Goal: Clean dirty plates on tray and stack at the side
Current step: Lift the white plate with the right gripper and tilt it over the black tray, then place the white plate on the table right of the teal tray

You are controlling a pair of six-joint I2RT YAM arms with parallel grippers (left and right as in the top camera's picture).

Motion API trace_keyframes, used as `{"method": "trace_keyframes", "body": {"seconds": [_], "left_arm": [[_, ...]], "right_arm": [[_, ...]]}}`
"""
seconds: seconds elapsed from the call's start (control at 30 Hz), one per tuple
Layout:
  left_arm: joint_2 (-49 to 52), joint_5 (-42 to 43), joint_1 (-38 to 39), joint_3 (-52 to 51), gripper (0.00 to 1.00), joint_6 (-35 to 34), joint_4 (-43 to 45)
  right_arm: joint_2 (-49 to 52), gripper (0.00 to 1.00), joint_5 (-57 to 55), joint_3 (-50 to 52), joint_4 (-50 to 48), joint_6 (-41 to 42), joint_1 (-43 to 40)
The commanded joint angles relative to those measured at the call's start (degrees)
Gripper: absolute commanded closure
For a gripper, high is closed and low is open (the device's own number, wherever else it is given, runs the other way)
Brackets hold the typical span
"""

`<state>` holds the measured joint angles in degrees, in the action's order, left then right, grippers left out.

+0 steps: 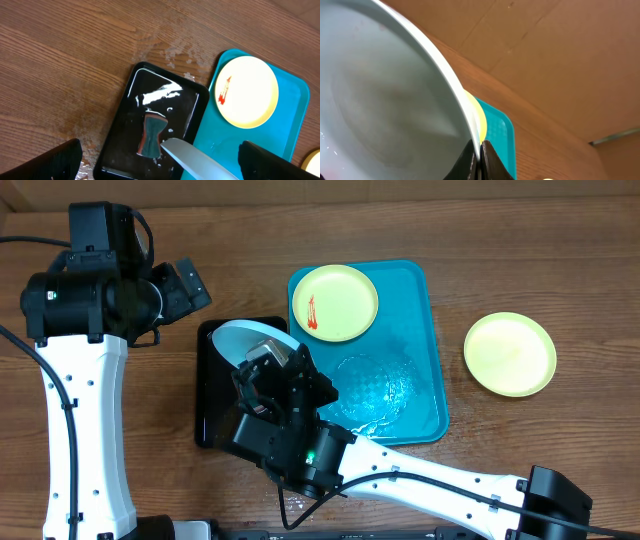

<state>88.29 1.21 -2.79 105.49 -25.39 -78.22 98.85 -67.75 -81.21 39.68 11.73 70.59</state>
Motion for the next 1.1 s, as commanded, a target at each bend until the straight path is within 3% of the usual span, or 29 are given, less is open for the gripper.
{"method": "trace_keyframes", "body": {"seconds": [0.0,0.27,0.4,0.5,0.8,1.07], "left_arm": [[0.5,-0.7,-0.3,0.7,0.00,0.1,0.0],[0.5,-0.7,-0.3,0.7,0.00,0.1,0.0],[0.5,-0.7,-0.3,0.7,0.00,0.1,0.0],[0.5,-0.7,-0.3,0.7,0.00,0.1,0.0],[0.5,-0.7,-0.3,0.7,0.00,0.1,0.0],[0.5,-0.7,-0.3,0.7,0.00,0.1,0.0]], "right_arm": [[-0.3,0.96,2.0,-1.3,-0.2,6.5,-1.1],[-1.5,0.96,36.1,-2.9,1.6,17.9,-16.9],[-5.1,0.96,57.4,-6.9,6.3,18.5,-30.9],[-8.1,0.96,66.0,-8.6,10.0,18.5,-43.1],[-5.9,0.96,70.9,-5.6,23.8,15.7,-81.5],[0.4,0.96,73.0,5.0,22.6,14.5,-96.9]]}}
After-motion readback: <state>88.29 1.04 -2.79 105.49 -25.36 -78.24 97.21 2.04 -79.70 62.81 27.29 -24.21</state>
